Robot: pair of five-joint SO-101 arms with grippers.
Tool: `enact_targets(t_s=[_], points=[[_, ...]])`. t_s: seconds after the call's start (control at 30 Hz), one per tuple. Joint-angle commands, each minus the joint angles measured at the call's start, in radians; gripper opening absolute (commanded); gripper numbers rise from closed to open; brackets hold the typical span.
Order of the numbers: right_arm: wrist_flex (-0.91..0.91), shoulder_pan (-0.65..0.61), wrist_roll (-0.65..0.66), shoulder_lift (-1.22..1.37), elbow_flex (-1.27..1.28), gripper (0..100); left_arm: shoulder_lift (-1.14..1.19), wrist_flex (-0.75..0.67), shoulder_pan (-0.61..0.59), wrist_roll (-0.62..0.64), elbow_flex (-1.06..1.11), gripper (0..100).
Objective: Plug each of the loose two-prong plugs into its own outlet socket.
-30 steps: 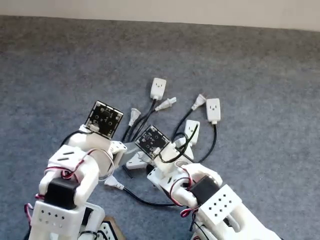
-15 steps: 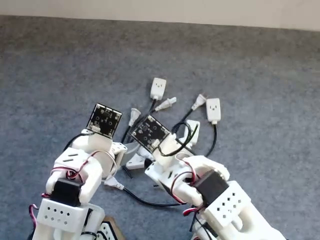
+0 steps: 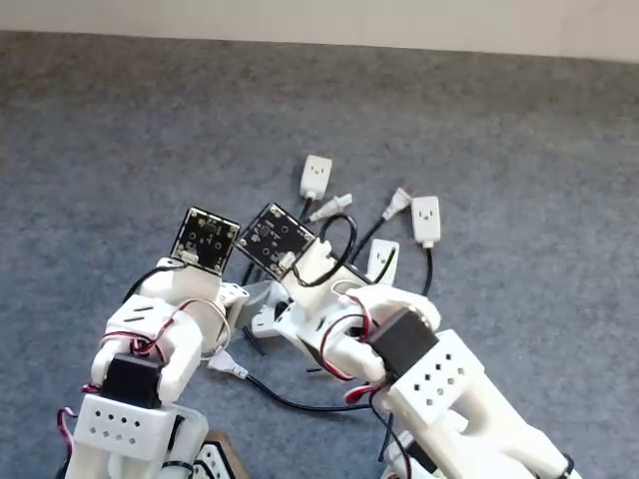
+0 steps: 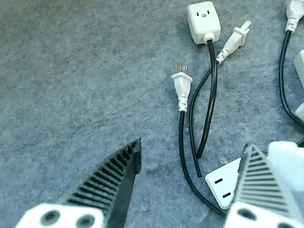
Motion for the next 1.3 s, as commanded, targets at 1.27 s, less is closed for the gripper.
enact_targets(t_s=[1.27], points=[[0.163,0.226,0.123,0.136,-0.038,0.9,0.015,-0.046,-0.394,0.008,-0.111,34]])
